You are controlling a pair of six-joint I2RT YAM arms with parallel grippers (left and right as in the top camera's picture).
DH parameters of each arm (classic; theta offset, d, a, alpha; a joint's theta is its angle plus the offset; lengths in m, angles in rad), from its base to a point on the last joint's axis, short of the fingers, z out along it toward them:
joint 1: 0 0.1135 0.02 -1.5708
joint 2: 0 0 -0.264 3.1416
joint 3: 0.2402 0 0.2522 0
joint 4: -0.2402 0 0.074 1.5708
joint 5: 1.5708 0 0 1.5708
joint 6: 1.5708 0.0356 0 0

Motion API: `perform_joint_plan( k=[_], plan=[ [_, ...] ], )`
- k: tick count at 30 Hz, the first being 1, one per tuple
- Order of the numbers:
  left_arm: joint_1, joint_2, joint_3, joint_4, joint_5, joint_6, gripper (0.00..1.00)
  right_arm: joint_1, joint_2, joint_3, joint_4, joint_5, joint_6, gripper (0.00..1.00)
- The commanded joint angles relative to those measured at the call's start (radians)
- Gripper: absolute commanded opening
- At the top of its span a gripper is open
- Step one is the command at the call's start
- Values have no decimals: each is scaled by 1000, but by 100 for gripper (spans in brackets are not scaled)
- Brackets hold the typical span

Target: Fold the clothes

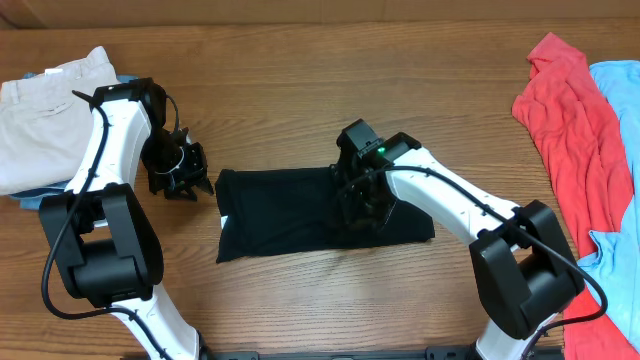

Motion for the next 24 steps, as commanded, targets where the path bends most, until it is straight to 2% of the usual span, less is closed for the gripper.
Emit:
perform_joint_plan(
  k=[1, 9, 14, 20, 24],
  plan=[
    [-7, -30, 17, -4, 12, 1, 38, 4, 1, -8, -6, -77, -86, 24],
    [-8, -30, 17, -26, 32, 22, 42, -27, -4, 64, -69, 105, -15, 20],
    [-9, -30, 16, -10, 169, 203, 47, -44, -17, 193, -144, 199, 5, 21],
    [-40, -30, -9, 39, 156, 288, 52, -62, -17, 221, -151, 206, 4, 23],
    [-87, -30, -72, 109, 73, 289, 55, -78, -17, 220, -154, 214, 4, 23]
  ],
)
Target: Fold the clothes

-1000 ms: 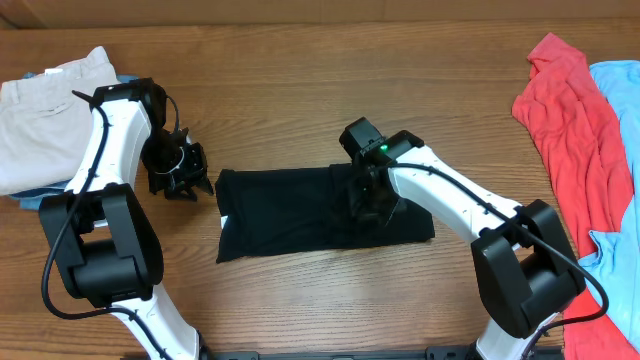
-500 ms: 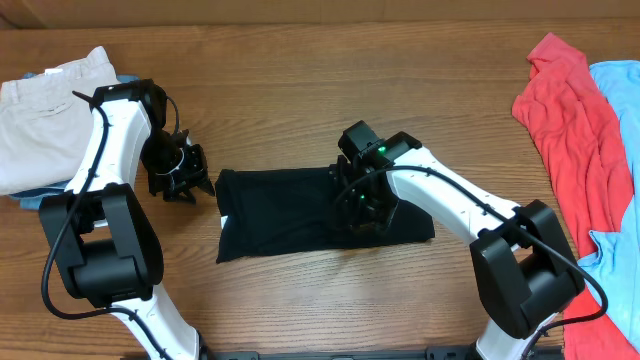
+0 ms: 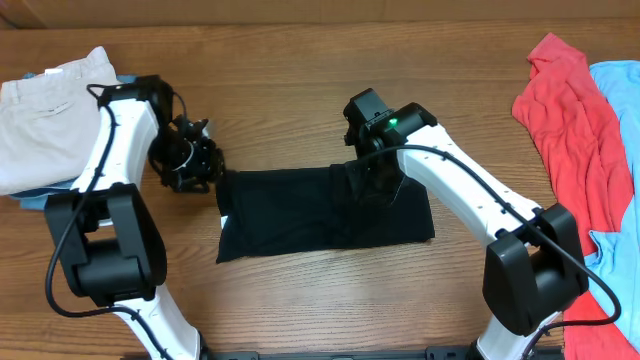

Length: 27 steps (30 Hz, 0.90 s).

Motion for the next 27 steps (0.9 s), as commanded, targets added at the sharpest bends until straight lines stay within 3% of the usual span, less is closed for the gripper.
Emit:
perform_joint_plan(
  k=[1, 10, 20, 22, 24, 27],
  plan=[
    [-51, -30, -71, 43, -51, 52, 57, -22, -17, 20, -3, 23, 3, 23],
    [-113, -30, -218, 144, -189, -61, 57, -54, -17, 20, -15, 23, 3, 23],
    [-124, -30, -383, 312, -114, -90, 61, -55, -17, 20, -17, 23, 3, 23],
    [-129, -30, -404, 328, -97, -90, 50, -55, -17, 20, -17, 23, 3, 23],
    [-130, -30, -406, 322, -97, -90, 26, -55, -17, 20, -19, 23, 3, 23],
    [-127, -30, -406, 317, -98, -90, 6, -55, -17, 20, -21, 23, 3, 23]
  ],
)
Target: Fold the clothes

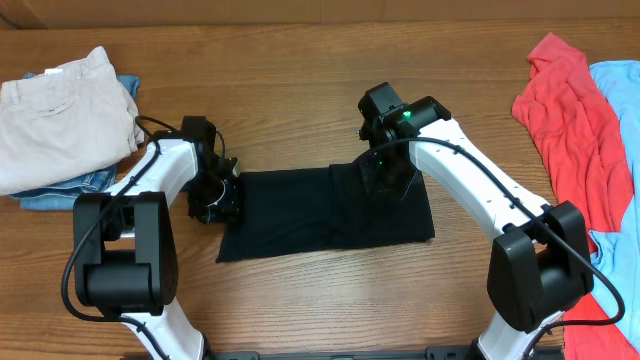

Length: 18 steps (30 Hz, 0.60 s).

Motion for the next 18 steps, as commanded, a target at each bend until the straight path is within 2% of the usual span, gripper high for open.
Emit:
perform_joint_plan(
  k=[1, 8, 12, 18],
  plan=[
    [-5, 38, -34, 0, 18, -1, 4, -2, -17, 20, 2, 9, 3, 23],
    [82, 38, 34, -39, -25, -1, 4, -6, -17, 20, 2, 9, 4, 23],
    [185, 37, 145, -105, -79, -37, 4, -29, -17, 20, 2, 9, 4, 23],
    [329, 37, 363, -166, -67, -52, 4, -78, -16, 20, 2, 9, 3, 24]
  ],
)
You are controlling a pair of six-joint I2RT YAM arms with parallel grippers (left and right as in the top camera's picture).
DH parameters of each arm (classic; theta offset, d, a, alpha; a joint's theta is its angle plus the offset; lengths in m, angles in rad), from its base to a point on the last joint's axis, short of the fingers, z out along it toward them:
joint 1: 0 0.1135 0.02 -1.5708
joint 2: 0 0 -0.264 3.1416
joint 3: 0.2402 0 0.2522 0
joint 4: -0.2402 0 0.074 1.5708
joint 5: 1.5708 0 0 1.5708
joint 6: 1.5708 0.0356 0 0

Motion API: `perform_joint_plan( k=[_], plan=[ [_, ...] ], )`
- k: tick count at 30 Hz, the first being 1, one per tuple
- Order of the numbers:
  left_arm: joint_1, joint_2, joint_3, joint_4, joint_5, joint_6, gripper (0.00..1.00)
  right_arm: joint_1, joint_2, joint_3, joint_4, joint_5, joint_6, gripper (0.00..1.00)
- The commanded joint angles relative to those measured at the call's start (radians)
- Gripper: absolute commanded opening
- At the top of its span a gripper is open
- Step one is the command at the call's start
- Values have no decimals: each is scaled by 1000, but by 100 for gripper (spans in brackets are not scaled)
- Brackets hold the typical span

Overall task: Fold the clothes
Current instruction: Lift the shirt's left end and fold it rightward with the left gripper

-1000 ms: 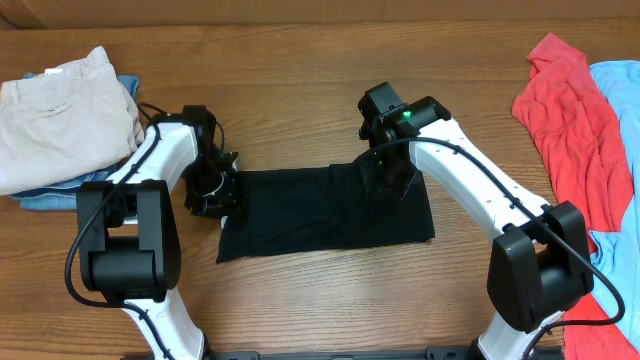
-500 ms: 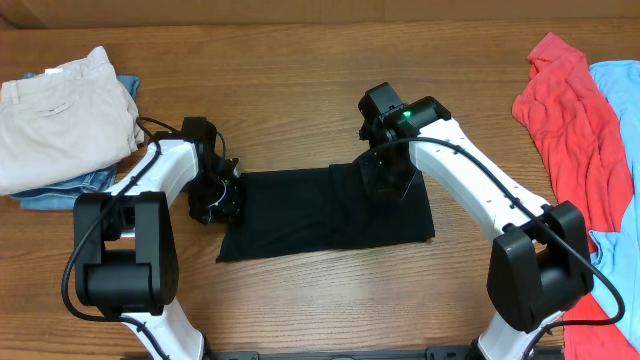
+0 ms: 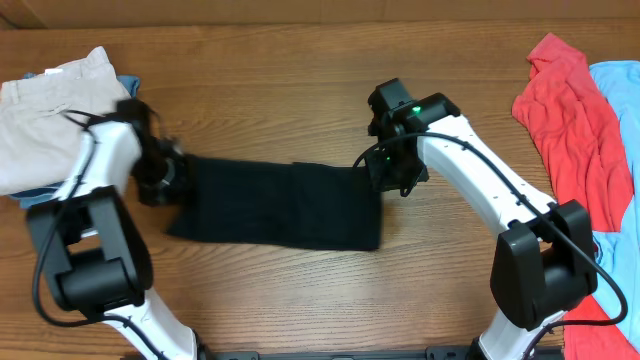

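A black garment [image 3: 280, 205] lies flat as a long strip across the middle of the wooden table. My left gripper [image 3: 168, 185], blurred in the overhead view, sits at the strip's left end and appears shut on that edge. At the strip's upper right corner hovers my right gripper [image 3: 388, 178], pointing down. Its jaws are hidden under the wrist, so whether it holds cloth is unclear.
Folded beige trousers [image 3: 50, 115] rest on a blue garment [image 3: 35, 198] at the far left, close behind my left arm. A red garment [image 3: 565, 130] and a light blue one [image 3: 620, 160] lie crumpled at the right edge.
The black garment has shifted left by about a hand's width and lies longer and flatter. My left gripper moved left with its left edge. My right gripper stayed nearly in place, now at the cloth's right end.
First my left gripper hung open left of the black garment while my right one pressed on its middle. My left gripper then came to the garment's left edge and my right rose toward the upper edge. Now the garment lies further left.
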Motion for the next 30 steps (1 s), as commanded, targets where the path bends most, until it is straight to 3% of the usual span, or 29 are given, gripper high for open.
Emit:
perform_joint_plan(
  k=[1, 12, 23, 30],
  plan=[
    [64, 3, 153, -39, -21, -27, 4, -34, -16, 20, 2, 9, 4, 24],
    [24, 3, 479, -273, 102, -12, 4, -56, -16, 17, 0, 9, 4, 25],
    [-227, 4, 496, -358, 158, -13, 4, -56, -16, 17, -6, 9, 4, 26],
    [-406, 4, 468, -364, 49, -40, 4, -56, -16, 17, -6, 9, 0, 26]
  ],
)
